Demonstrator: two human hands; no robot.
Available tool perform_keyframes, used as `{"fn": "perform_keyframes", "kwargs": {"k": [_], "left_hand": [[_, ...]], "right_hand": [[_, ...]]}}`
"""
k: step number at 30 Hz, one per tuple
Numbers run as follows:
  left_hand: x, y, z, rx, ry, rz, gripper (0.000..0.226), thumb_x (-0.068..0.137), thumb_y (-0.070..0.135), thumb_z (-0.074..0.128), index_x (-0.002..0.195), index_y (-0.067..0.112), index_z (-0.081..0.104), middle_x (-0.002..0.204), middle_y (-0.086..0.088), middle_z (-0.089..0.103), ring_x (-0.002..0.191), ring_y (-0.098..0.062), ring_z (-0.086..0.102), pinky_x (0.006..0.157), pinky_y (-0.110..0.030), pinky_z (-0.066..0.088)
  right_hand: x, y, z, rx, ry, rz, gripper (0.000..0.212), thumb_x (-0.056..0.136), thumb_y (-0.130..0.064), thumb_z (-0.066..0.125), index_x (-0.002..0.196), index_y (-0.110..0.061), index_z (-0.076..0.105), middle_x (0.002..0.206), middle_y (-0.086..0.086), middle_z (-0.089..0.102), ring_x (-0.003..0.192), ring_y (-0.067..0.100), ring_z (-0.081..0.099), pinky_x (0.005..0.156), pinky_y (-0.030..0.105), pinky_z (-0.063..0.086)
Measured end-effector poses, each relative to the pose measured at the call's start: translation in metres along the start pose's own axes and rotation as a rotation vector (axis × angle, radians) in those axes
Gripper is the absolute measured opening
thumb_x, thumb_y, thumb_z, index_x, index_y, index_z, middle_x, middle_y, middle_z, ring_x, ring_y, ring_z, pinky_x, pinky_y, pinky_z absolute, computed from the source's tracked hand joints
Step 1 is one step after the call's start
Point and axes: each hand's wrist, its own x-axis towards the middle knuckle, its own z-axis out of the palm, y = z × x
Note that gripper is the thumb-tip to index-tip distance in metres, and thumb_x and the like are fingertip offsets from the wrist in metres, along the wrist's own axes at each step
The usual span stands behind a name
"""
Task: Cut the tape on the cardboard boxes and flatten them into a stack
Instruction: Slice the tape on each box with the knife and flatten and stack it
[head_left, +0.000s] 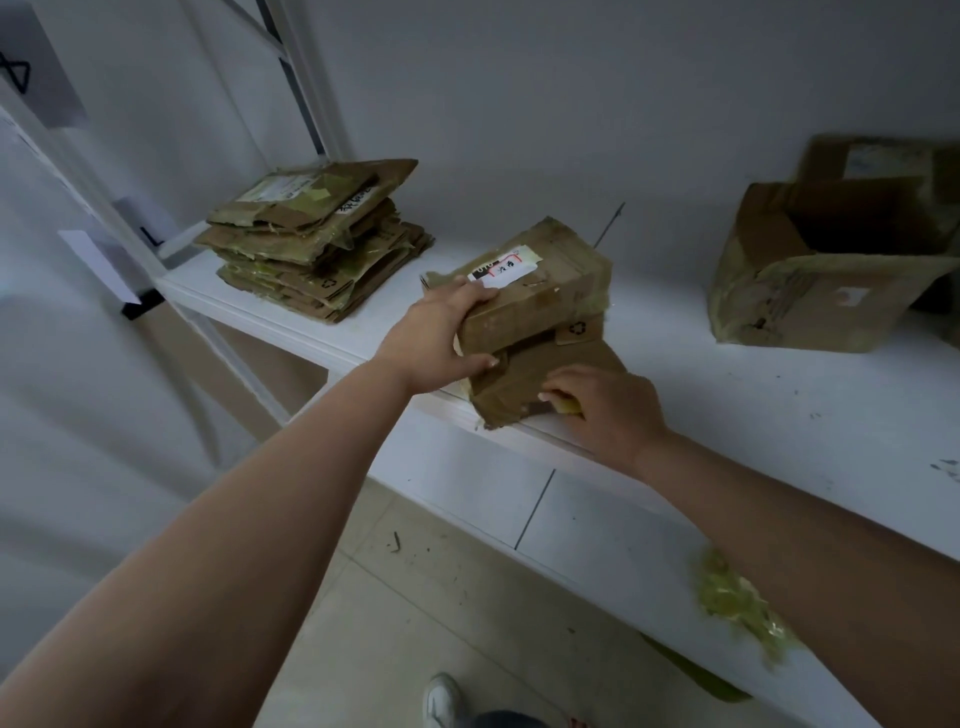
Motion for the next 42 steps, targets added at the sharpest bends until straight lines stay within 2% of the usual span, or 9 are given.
{"fn": "perform_keyframes", "kwargs": {"k": [4,12,16,21,26,29,33,37,42], "left_hand": [[-0.004,0.007,0.009,0.180,0.101,-0.039,0.079,0.070,0.039,0.081,0.137,0.027,0.041,0.146,-0.004,0.043,0.138,-0.024,0.033,0.112,-0.049,0.027],[-0.002,-0.007,-0.020,0.537,0.023,-0.069,0.085,0.072,0.033,0.079,0.142,0.021,0.032,0.155,-0.013,0.025,0.145,-0.034,0.015,0.116,-0.051,0.018],[-0.002,0.020,0.002,0.627,0.176,-0.020,0.101,0.065,0.045,0.083,0.144,0.011,0.030,0.152,-0.017,0.027,0.141,-0.035,0.025,0.115,-0.049,0.025],[0.017,0.050,0.037,0.702,0.232,-0.002,0.085,0.081,0.025,0.071,0.149,0.014,0.022,0.150,-0.016,0.032,0.138,-0.036,0.031,0.109,-0.051,0.030],[0.032,0.052,0.044,0.663,0.215,-0.072,0.067,0.072,0.007,0.074,0.134,0.012,0.048,0.129,-0.013,0.058,0.112,-0.037,0.058,0.083,-0.053,0.050],[0.035,0.050,0.033,0.603,0.073,-0.011,0.080,0.078,0.019,0.069,0.147,0.015,0.030,0.148,-0.011,0.040,0.132,-0.035,0.043,0.098,-0.053,0.042],[0.025,0.041,0.016,0.513,-0.044,0.040,0.095,0.075,0.028,0.068,0.153,0.017,0.015,0.159,-0.010,0.021,0.144,-0.030,0.026,0.110,-0.049,0.032],[0.019,0.042,0.013,0.466,-0.076,0.044,0.099,0.072,0.025,0.069,0.154,0.017,0.014,0.160,-0.010,0.017,0.145,-0.032,0.022,0.111,-0.049,0.028],[0.021,0.043,0.007,0.401,-0.103,0.037,0.099,0.071,0.022,0.069,0.154,0.017,0.015,0.159,-0.011,0.019,0.144,-0.030,0.025,0.111,-0.049,0.031]], "right_hand": [[-0.002,0.010,-0.010,0.034,0.096,0.180,0.012,0.087,-0.016,0.058,0.096,-0.020,0.065,0.096,-0.003,0.066,0.084,0.026,0.061,0.065,0.029,0.042],[-0.002,0.024,-0.031,0.170,0.281,0.392,0.018,0.089,-0.033,0.063,0.101,-0.020,0.064,0.100,-0.002,0.068,0.092,0.024,0.062,0.067,0.027,0.040],[-0.001,0.021,-0.027,0.193,0.231,0.414,0.022,0.089,-0.034,0.062,0.107,-0.021,0.059,0.104,-0.004,0.068,0.096,0.021,0.062,0.069,0.025,0.040],[0.003,0.019,-0.021,0.231,0.206,0.411,0.024,0.090,-0.026,0.060,0.111,-0.017,0.055,0.099,0.000,0.066,0.092,0.024,0.061,0.070,0.029,0.044],[0.002,0.028,-0.013,0.400,0.210,0.443,0.028,0.089,-0.020,0.061,0.110,-0.010,0.046,0.092,0.003,0.054,0.083,0.022,0.055,0.070,0.032,0.046],[0.001,0.035,-0.010,0.449,0.240,0.400,0.013,0.094,-0.021,0.054,0.099,-0.008,0.051,0.081,0.002,0.055,0.074,0.021,0.052,0.064,0.029,0.040],[0.001,0.041,-0.013,0.443,0.235,0.410,0.021,0.097,-0.033,0.048,0.088,-0.017,0.056,0.072,0.004,0.062,0.072,0.027,0.058,0.064,0.036,0.046],[0.002,0.036,-0.015,0.436,0.142,0.432,0.040,0.099,-0.044,0.037,0.088,-0.019,0.066,0.075,-0.003,0.063,0.082,0.024,0.061,0.076,0.035,0.047],[0.003,0.037,-0.012,0.452,0.162,0.429,0.028,0.097,-0.043,0.043,0.093,-0.019,0.057,0.072,-0.009,0.053,0.082,0.024,0.058,0.067,0.030,0.039]]}}
